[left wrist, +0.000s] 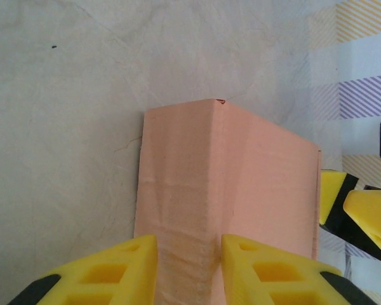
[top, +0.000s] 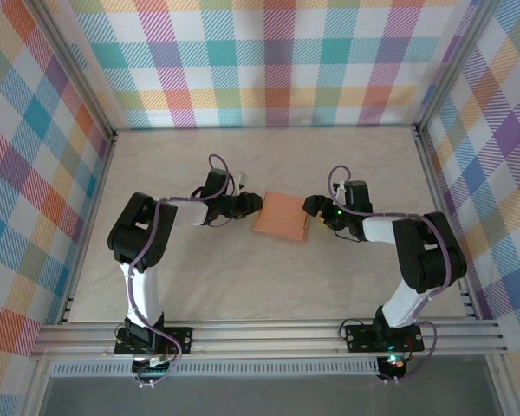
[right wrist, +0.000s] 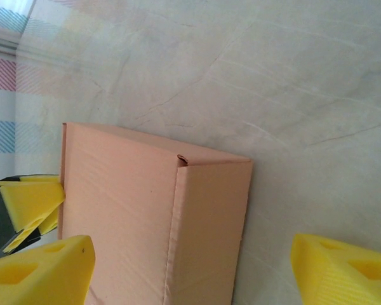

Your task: Fold the paper box

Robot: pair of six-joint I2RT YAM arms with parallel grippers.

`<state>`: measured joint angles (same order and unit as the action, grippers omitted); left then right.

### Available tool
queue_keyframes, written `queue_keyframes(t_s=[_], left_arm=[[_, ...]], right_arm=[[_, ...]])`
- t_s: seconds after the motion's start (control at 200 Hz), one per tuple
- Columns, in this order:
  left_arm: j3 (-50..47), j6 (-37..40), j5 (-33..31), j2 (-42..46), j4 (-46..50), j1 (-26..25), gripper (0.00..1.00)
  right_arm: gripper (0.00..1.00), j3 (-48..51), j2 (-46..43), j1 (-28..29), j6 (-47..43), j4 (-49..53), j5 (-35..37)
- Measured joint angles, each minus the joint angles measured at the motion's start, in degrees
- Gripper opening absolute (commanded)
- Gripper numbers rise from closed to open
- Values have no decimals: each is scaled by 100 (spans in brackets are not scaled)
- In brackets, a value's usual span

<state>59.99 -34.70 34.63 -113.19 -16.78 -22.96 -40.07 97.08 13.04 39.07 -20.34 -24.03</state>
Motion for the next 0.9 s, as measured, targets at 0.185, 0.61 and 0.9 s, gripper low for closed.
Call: queue_keyframes(t_s=[0.185,0.61,0.9], left_arm=[[-66,-269,245,-116,-337,94,30],[-179,-625,457,-173,-678,293,25],[-256,-710,494,-175,-848,339,22]], right_arm=[[82,-13,177,-72,214,-302,-387],[82,164,216,-57,837,-772,-612],[79,170,328,17,1147,-1034,-767]])
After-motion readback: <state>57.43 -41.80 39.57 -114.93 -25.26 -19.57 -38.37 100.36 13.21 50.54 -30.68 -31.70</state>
